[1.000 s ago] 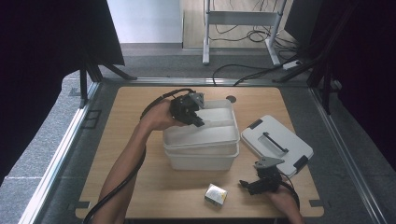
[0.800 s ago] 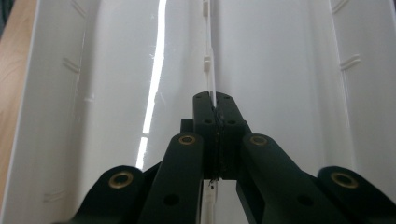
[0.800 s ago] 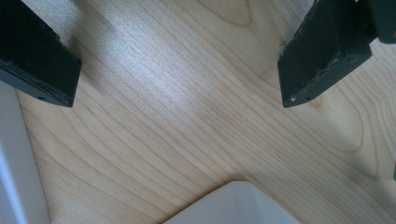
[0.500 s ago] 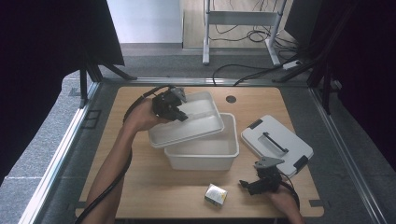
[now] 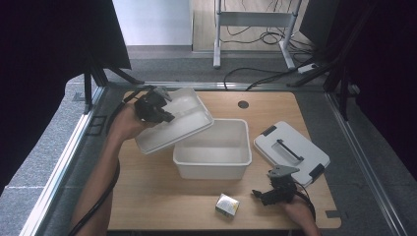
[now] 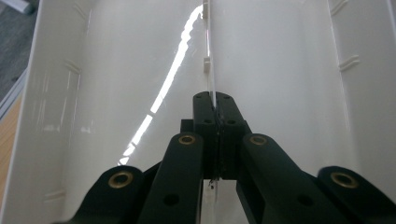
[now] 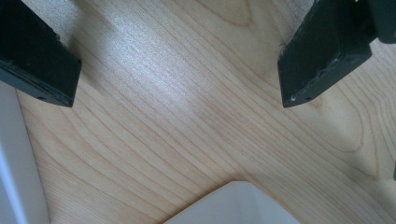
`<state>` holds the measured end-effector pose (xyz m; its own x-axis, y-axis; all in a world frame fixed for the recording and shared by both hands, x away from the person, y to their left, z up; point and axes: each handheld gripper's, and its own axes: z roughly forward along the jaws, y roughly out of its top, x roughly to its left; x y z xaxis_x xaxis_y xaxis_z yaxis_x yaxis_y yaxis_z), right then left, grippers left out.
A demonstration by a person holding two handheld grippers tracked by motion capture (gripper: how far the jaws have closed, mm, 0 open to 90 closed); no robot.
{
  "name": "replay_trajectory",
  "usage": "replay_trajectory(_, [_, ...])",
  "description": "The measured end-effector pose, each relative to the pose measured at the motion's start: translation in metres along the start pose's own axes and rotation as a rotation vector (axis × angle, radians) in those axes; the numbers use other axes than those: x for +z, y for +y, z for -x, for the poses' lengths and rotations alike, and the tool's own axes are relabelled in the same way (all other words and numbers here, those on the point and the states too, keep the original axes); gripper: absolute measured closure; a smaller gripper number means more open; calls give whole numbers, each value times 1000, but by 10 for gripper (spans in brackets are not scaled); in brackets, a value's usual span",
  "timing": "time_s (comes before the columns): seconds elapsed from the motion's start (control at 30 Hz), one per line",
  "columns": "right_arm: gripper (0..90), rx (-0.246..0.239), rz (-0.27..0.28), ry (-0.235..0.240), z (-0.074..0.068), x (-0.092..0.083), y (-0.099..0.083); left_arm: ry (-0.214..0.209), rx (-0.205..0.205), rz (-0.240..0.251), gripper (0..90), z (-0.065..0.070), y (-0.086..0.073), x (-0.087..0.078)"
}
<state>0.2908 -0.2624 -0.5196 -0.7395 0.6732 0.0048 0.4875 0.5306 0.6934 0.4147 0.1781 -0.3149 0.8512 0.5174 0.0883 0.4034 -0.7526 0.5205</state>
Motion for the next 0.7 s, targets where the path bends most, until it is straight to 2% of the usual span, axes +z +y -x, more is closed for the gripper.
replay_trajectory(0.1, [0, 0, 0, 0, 0, 0, 0, 18, -22, 9, 888, -4, -8, -5])
replay_trajectory(0.13, [0, -1, -1, 1, 0, 0, 0, 33, -60, 18, 888, -7, -16, -9])
replay_trajectory(0.3, [0, -3, 0, 1, 0, 0, 0, 61, -98, 14, 889, -13, -32, -16])
replay_trajectory(0.33, [0, -2, 0, 1, 0, 0, 0, 71, -123, 17, 888, -16, -40, -19])
replay_trajectory(0.4, [0, -1, 0, 1, 0, 0, 0, 83, -144, 20, 888, -18, -48, -22])
replay_trajectory(0.47, [0, -2, 0, 1, 0, 0, 0, 90, -152, 20, 888, -19, -52, -23])
replay_trajectory(0.53, [0, -1, 0, 1, 0, 0, 0, 111, -174, 14, 889, -22, -65, -25])
replay_trajectory(0.57, [0, -1, 0, 1, 0, 0, 0, 111, -174, 14, 889, -22, -65, -25])
replay_trajectory(0.6, [0, -1, 0, 1, 0, 0, 0, 119, -192, 18, 888, -23, -73, -25])
replay_trajectory(0.67, [0, -1, 0, 1, 0, 0, 0, 123, -198, 18, 888, -23, -77, -24])
replay_trajectory(0.7, [0, -1, 0, 1, 0, 0, 0, 130, -207, 15, 888, -24, -85, -23])
